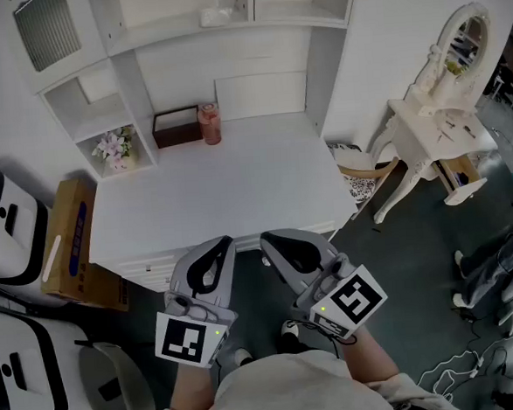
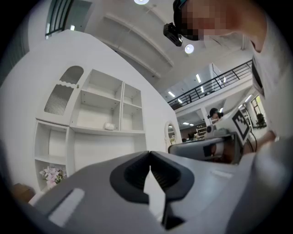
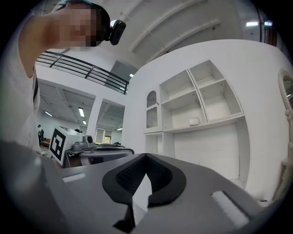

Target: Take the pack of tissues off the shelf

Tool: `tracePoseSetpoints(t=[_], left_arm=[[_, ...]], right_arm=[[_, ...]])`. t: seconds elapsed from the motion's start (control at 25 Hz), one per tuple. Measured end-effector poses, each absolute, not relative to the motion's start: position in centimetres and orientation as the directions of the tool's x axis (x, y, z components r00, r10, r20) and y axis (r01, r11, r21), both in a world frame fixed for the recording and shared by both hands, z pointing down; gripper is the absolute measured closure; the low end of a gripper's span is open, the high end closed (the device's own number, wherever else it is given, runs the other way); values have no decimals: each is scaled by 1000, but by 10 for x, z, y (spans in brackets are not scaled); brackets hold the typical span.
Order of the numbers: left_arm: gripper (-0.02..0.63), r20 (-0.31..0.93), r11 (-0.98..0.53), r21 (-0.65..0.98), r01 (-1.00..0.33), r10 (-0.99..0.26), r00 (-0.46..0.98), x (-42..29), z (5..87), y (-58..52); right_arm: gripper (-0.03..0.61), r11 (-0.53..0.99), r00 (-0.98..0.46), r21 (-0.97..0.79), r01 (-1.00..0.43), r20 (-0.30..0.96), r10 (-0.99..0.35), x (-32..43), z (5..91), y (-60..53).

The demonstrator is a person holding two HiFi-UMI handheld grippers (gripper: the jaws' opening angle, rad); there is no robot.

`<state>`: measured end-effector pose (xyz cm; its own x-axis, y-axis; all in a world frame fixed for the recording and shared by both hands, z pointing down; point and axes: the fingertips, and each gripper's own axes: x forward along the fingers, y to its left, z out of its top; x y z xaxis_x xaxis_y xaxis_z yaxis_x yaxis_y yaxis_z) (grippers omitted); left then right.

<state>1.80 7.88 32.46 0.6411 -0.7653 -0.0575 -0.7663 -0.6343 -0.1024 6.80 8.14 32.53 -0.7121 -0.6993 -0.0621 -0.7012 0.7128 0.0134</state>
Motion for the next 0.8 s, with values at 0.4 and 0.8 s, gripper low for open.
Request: tracePoseSetpoints(t=[0.4, 0.8], left_arm=[[612, -94, -648, -126, -751, -746, 659, 16, 321, 81], [612, -95, -632, -133, -763, -758, 645, 35, 323, 70]], right_arm=[[577, 702, -701, 16, -712, -60, -710, 63, 326, 85], [577, 711, -709, 2, -703, -77, -701, 81, 327, 73]])
